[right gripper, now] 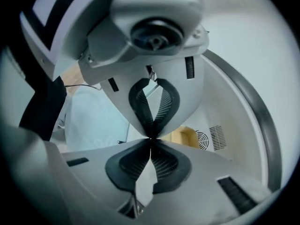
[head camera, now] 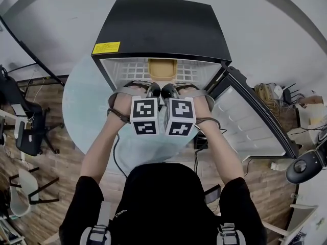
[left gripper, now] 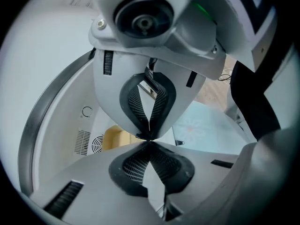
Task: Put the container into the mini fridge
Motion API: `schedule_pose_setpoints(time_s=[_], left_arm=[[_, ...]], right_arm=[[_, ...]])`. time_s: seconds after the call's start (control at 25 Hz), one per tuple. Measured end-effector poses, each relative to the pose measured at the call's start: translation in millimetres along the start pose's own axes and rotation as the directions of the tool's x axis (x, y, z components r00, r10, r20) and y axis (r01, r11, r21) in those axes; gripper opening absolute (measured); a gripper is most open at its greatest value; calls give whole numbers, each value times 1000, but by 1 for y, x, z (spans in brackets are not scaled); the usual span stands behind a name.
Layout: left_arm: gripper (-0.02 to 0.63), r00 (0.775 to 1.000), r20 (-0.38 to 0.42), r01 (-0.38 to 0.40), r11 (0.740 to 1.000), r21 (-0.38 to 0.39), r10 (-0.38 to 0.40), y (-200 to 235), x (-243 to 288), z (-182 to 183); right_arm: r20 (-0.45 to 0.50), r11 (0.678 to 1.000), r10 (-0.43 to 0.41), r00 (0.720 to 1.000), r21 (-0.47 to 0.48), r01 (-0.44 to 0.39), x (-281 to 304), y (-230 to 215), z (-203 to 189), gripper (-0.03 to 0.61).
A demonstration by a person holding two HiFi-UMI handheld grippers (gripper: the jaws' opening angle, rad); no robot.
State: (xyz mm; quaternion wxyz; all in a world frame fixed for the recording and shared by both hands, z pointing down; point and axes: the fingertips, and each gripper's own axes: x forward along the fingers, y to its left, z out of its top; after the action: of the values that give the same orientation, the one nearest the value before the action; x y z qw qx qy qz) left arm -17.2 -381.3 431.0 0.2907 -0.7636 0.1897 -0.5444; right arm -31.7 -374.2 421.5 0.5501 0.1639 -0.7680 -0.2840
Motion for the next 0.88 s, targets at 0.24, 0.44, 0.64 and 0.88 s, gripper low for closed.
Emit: schedule_pose_setpoints(time_s=[0.24,0.44,0.64,0.88], left_arm=[[12,996,-10,90,996,21,-90,-41,5,3],[12,981,-31,194,980,43,-193,-83,14,5],[12,948,-46,319,946,64,-316,-135,24,8],[12,916,-26,400,916,-15,-400,-169,31,12]], right_arm=[[5,994,96,995,44,-96,4,40,-3,8],[9,978,190,982,85,-191,13,79,-6,8],[25,943,306,952,129,-307,22,129,-11,8],[34,910,375,926,179,-375,27,161,-16,8]])
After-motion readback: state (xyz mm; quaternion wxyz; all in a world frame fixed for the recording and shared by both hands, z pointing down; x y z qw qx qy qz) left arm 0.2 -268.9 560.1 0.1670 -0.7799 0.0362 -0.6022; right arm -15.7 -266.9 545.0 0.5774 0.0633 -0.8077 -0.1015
